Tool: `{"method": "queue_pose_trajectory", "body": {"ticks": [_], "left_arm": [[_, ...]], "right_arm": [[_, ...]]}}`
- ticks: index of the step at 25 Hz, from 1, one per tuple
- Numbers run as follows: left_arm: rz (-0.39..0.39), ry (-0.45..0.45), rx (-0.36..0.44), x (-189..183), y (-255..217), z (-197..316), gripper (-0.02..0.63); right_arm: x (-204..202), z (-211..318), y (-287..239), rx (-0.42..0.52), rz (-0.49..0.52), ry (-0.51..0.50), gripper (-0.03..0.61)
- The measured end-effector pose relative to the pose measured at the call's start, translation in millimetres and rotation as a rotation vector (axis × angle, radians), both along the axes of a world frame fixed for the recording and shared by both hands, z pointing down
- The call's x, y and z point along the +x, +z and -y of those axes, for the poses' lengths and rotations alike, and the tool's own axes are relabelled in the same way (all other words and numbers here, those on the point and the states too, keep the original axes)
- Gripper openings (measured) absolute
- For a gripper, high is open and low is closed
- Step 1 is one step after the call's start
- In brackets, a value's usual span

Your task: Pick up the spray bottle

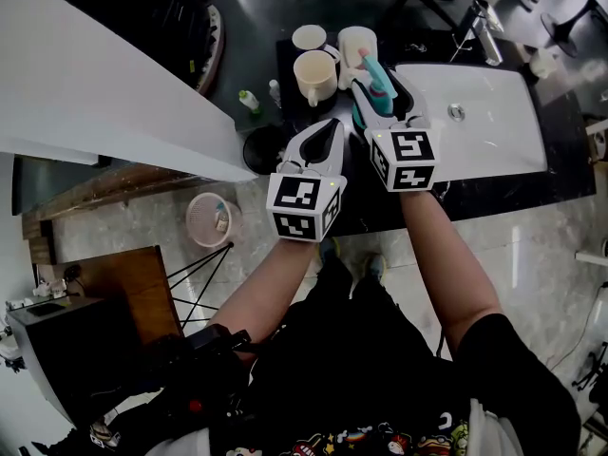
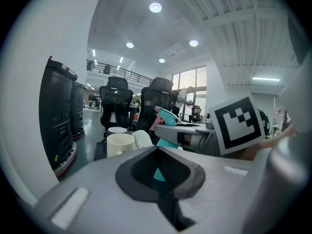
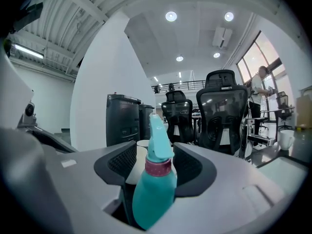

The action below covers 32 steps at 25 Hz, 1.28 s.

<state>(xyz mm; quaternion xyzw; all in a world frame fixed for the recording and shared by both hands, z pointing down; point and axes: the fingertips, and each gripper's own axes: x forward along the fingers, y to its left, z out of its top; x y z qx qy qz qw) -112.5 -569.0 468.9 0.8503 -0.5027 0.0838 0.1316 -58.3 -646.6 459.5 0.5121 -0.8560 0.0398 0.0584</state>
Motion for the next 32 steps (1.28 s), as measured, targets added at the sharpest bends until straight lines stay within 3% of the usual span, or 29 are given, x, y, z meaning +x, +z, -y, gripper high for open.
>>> {"method": "queue_pose_trajectory", "body": {"ticks": [3,4,16,32], "left_arm": [[-0.001,-0.005,-0.001,-1,1,0,0.000],[-0.001,-0.006,-0.002,-1,1,0,0.000],[0.001,-0.024,0.020,2,-10,-1,0.000],[-0.011,-0.013,0.167,43,-72,-28,0.000]], "right_arm": [[-1,4,3,-0.004,-0.031,0.009,0.230],[1,4,3,0.000,-0.041,0.017,0.169],[6,-11,-31,0.047,-0.005,0.001,0.167],[53,-100,-96,0.118,0.031,-0.004,0.166]]}}
